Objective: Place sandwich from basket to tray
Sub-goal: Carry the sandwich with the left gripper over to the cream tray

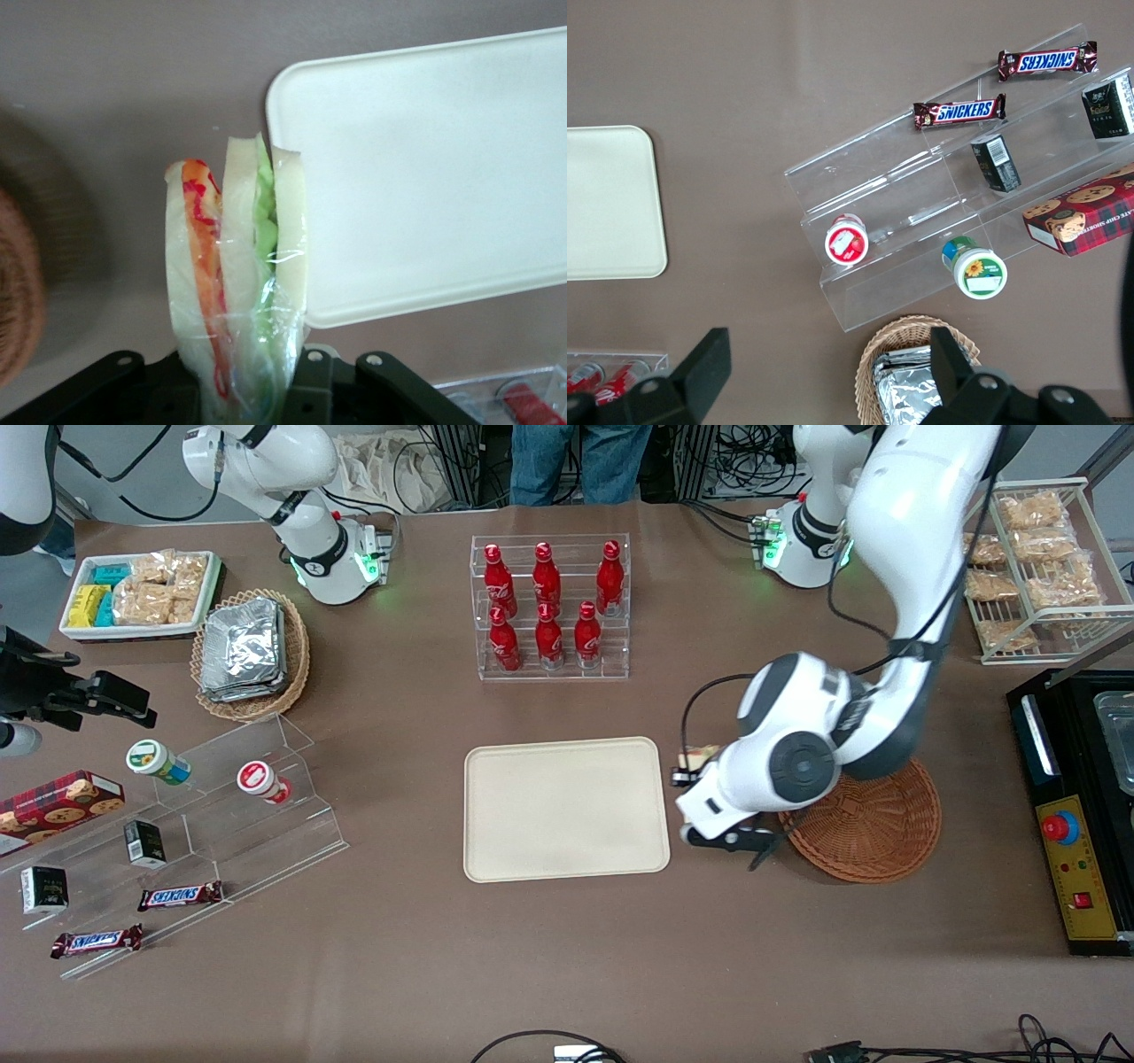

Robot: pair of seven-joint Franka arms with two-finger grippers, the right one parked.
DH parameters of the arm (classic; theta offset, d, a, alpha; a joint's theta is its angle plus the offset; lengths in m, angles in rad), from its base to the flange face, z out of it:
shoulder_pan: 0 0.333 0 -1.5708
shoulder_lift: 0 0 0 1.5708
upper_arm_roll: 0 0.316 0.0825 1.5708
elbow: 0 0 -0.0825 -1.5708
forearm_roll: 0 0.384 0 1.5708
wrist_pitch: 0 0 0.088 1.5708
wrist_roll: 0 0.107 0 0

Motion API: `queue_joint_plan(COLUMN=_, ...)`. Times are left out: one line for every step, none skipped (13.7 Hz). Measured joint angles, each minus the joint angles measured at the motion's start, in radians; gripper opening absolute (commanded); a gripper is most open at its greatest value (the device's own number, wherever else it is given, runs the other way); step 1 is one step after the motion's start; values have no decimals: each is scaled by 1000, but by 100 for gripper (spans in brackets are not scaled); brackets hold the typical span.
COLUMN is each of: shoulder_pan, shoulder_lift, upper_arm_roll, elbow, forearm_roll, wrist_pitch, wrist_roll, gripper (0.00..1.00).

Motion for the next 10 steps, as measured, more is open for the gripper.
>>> queue_joint_plan(shoulder_pan=-19, shoulder_lift=32, upper_arm_roll=0, elbow=3, forearm_roll=0, wrist_pitch=24, wrist_roll=-14, gripper=0)
queue_joint_plan(shoulder_pan=-36, shoulder_lift=63, upper_arm_roll=0, elbow=4, forearm_roll=0, wrist_pitch=48, wrist_roll=-18, gripper=0)
queue_joint_plan(shoulder_pan=-46, shoulder_lift=93, upper_arm_roll=0, elbow=5, forearm_roll=0, wrist_pitch=73, wrist_roll=-19, gripper=0)
queue_joint_plan(shoulder_pan=-56, shoulder_lift=122, upper_arm_roll=0, elbow=5, forearm_roll=0, wrist_pitch=102, wrist_roll=-20, gripper=0)
queue_joint_plan(shoulder_pan=-68, shoulder_lift=149, upper_arm_roll=1, elbow=6, forearm_roll=0, wrist_pitch=135, wrist_roll=-20, gripper=0)
queue_joint_plan(shoulder_pan=-81, shoulder_lift=171, upper_arm_roll=1, elbow=7, forearm_roll=1, wrist_pitch=164, wrist_roll=-21, gripper=2)
queue_joint_plan(shoulder_pan=-91, shoulder_lift=190, upper_arm_roll=1, elbow=8, forearm_roll=1, wrist_pitch=186, wrist_roll=-23, gripper=5)
queue_joint_plan(shoulder_pan=-97, shoulder_lift=206, upper_arm_roll=1, elbow=8, forearm_roll=1, wrist_pitch=203, wrist_roll=-25, gripper=14)
queue_joint_plan(shoulder_pan=-98, shoulder_lift=218, upper_arm_roll=1, elbow=8, forearm_roll=1, wrist_pitch=216, wrist_roll=-25, gripper=52)
queue_joint_plan(shoulder_pan=-98, shoulder_lift=226, upper_arm_roll=2, elbow=9, forearm_roll=2, wrist_pitch=226, wrist_roll=-25, gripper=100)
